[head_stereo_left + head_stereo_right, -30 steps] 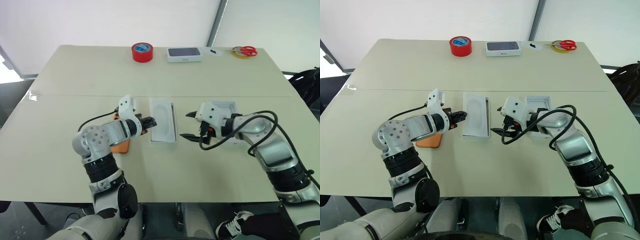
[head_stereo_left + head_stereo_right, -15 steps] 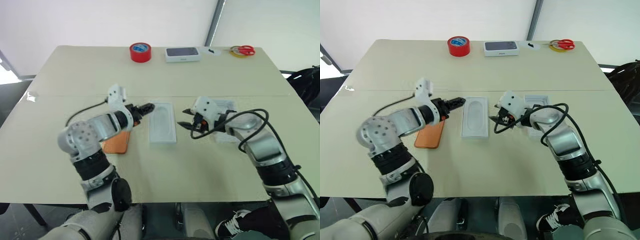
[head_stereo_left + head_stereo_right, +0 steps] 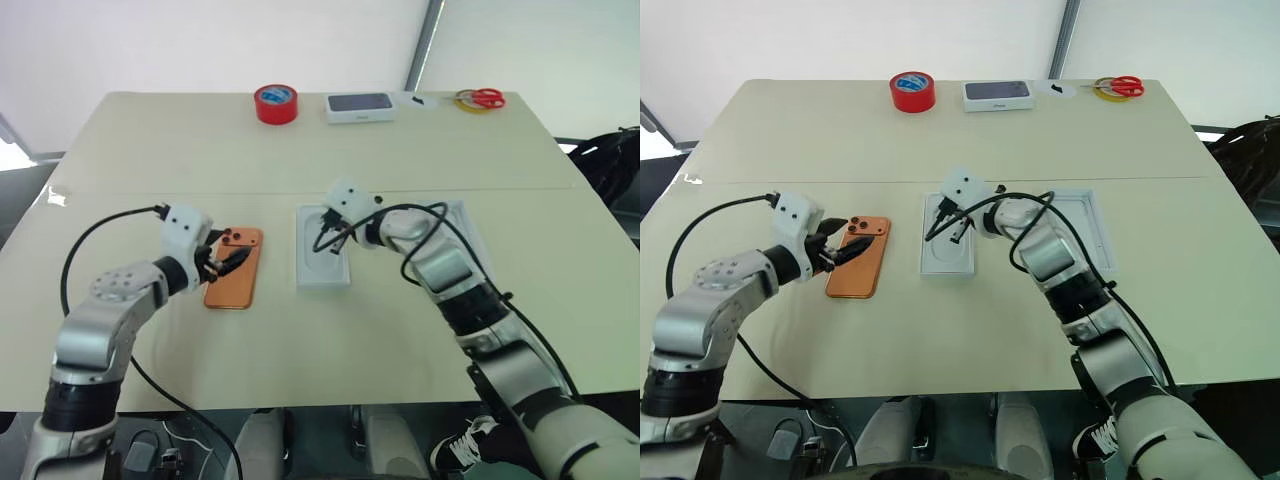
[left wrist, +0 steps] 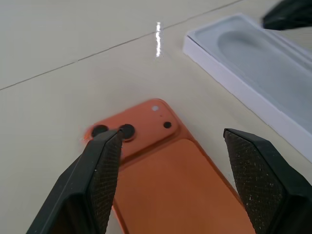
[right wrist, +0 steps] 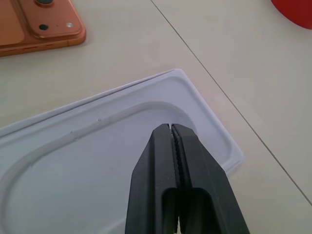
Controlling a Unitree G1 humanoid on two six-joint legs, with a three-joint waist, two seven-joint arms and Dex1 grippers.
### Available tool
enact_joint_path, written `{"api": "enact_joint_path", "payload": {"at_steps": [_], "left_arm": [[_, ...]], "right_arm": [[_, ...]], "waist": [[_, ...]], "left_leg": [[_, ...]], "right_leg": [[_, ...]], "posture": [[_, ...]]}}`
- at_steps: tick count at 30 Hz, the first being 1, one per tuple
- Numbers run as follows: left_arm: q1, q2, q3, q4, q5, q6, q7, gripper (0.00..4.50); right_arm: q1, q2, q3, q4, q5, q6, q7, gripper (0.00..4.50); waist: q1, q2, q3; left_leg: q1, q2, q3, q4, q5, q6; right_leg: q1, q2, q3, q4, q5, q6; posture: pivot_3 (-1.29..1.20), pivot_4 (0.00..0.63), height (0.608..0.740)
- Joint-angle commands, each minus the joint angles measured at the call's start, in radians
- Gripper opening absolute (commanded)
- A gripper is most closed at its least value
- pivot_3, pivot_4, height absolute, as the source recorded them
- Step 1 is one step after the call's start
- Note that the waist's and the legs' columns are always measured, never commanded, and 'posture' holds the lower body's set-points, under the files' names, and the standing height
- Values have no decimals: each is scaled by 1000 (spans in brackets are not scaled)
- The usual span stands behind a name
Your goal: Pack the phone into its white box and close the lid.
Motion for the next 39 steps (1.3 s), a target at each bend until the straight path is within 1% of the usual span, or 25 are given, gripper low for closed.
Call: {"api": "enact_joint_path", "payload": {"at_steps": [1,5,8,13,21,24,29,33,39], "left_arm": [[62,39,8,-75,-11,-85,-75,3464],[110,38,24,-110,-38,-91,-91,3464],[129,39,33,-125,-49,-95,-94,3464],[152,50,35,-130,-45,-104,-93,3464],[147,43,21,-123,-45,-117,-84,3464],[140,42,13,-116,-43,-121,-85,3464],[130,44,8,-103,-40,-126,-89,3464],[128,46,8,-100,-37,-127,-90,3464],[132,45,11,-100,-34,-127,-84,3464]], "right_arm": [[-67,51,4,120,-47,-80,-56,58],[-101,91,7,242,-79,-136,-87,58],[-99,95,18,275,-103,-163,-81,58],[-34,63,55,165,-99,-132,52,58],[85,-38,115,-97,-81,-55,271,58],[104,-64,122,-158,-68,-36,329,58],[134,-122,143,-256,-41,-55,445,58],[154,-153,149,-312,-16,-67,508,58],[128,-119,112,-274,-33,-87,434,58]], "waist": [[-1,0,0],[1,0,0],[0,0,0],[-3,1,0],[0,1,0],[0,1,0],[1,1,0],[2,1,0],[2,1,0]], "left_leg": [[0,0,0,0,0,0],[0,0,0,0,0,0],[0,0,0,0,0,0],[0,1,0,0,0,0],[1,1,-1,0,0,1],[1,1,-1,0,0,1],[1,2,-1,0,0,1],[1,2,-1,0,0,1],[1,2,-1,0,0,1]], "right_leg": [[-1,0,0,0,0,0],[-1,0,0,1,0,0],[-1,0,0,1,1,1],[-1,1,0,1,2,3],[0,2,0,1,2,3],[0,2,-1,1,2,4],[0,3,-1,1,2,4],[0,3,-1,1,1,3],[0,4,-1,1,1,3]], "posture": [[0,150,736],[0,150,736],[0,150,736],[0,150,736],[0,150,736],[0,150,736],[0,150,736],[0,150,736],[0,150,736]]}}
